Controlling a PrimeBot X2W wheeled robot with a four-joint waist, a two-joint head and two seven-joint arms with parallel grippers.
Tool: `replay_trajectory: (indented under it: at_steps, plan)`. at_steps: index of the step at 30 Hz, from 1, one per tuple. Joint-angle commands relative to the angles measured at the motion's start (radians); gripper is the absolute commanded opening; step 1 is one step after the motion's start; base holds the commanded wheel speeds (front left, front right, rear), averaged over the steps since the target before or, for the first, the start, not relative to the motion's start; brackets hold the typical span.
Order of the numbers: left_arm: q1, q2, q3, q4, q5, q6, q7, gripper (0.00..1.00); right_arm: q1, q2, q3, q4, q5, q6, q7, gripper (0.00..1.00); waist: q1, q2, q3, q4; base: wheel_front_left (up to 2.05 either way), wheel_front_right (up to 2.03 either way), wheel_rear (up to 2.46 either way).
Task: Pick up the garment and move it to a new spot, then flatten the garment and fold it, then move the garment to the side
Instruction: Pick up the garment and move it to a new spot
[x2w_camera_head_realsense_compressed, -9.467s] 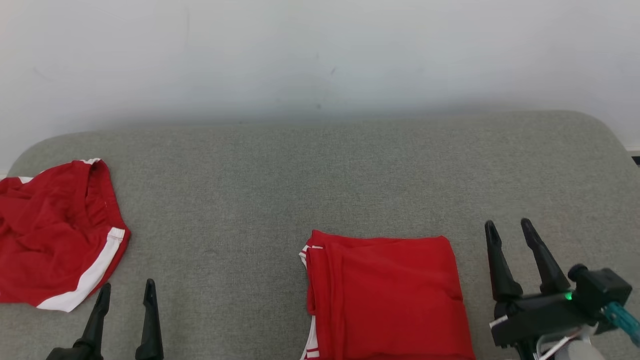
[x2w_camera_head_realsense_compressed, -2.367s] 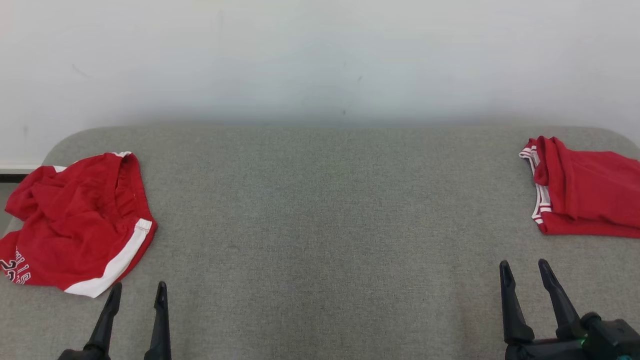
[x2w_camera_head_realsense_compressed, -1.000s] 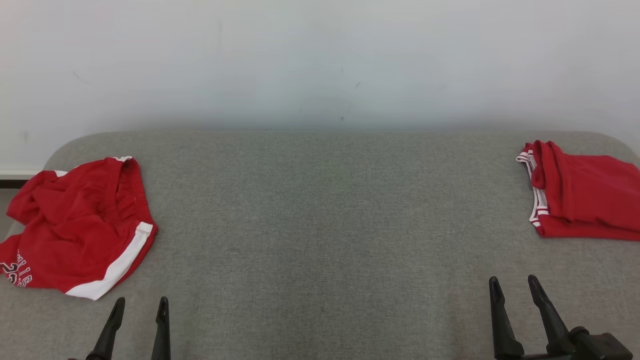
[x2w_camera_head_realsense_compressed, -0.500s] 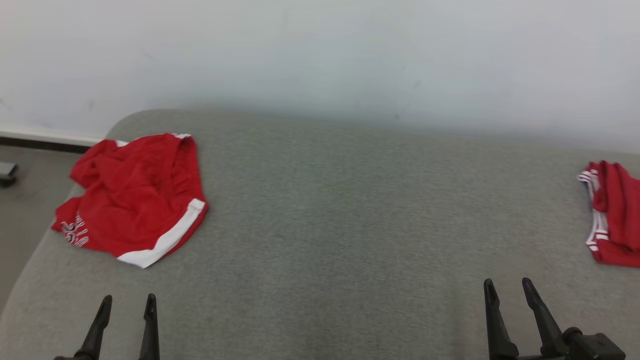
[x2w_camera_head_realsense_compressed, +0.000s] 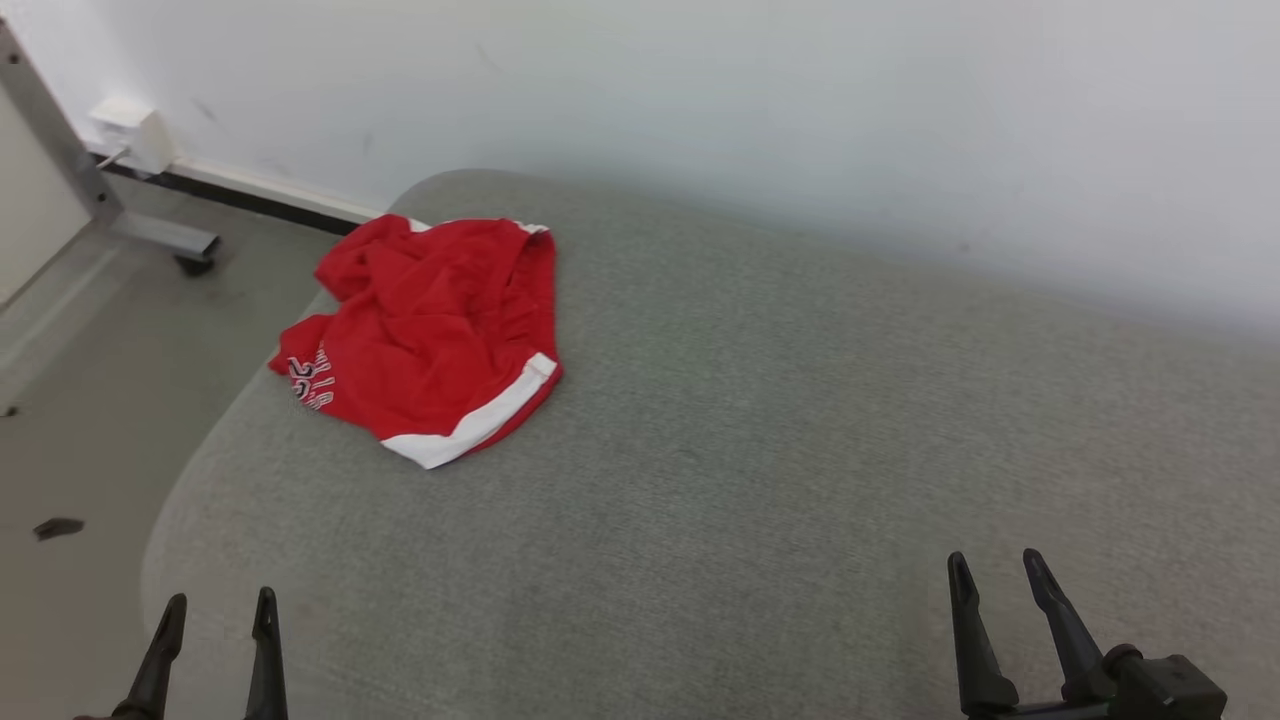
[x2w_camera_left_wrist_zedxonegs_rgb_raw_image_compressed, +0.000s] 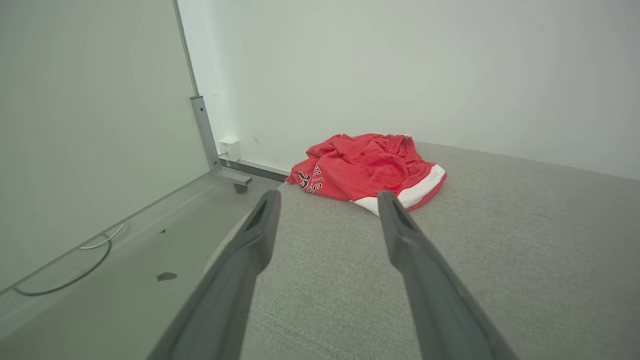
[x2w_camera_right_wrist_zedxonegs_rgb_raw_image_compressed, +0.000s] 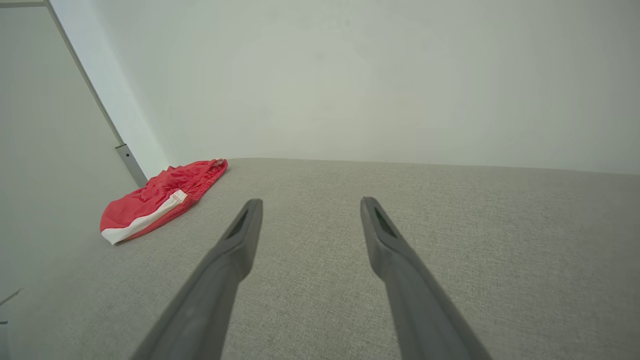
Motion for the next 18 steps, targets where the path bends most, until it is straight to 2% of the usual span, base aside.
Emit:
replay_trajectory:
  at_steps: [1,10,18]
  plan:
    - [0.007,0.003,0.002,0.000,-0.006,0.006,0.001,1.00,-0.006,-0.003,0.001,0.003,-0.001,-0.003,-0.003,1.00,-0.0001,0.0000,0.008,0.045,0.00,0.00,0.00]
    - [0.004,-0.001,0.005,0.012,-0.019,0.013,-0.002,1.00,-0.013,-0.016,0.002,-0.004,-0.006,-0.003,0.007,1.00,-0.0001,0.0000,0.016,0.087,0.00,0.00,0.00]
    - [0.020,-0.011,0.024,0.007,-0.035,0.027,-0.006,1.00,-0.028,-0.023,0.021,-0.005,-0.006,-0.003,0.018,1.00,-0.0001,0.0000,0.029,0.093,0.00,0.00,0.00]
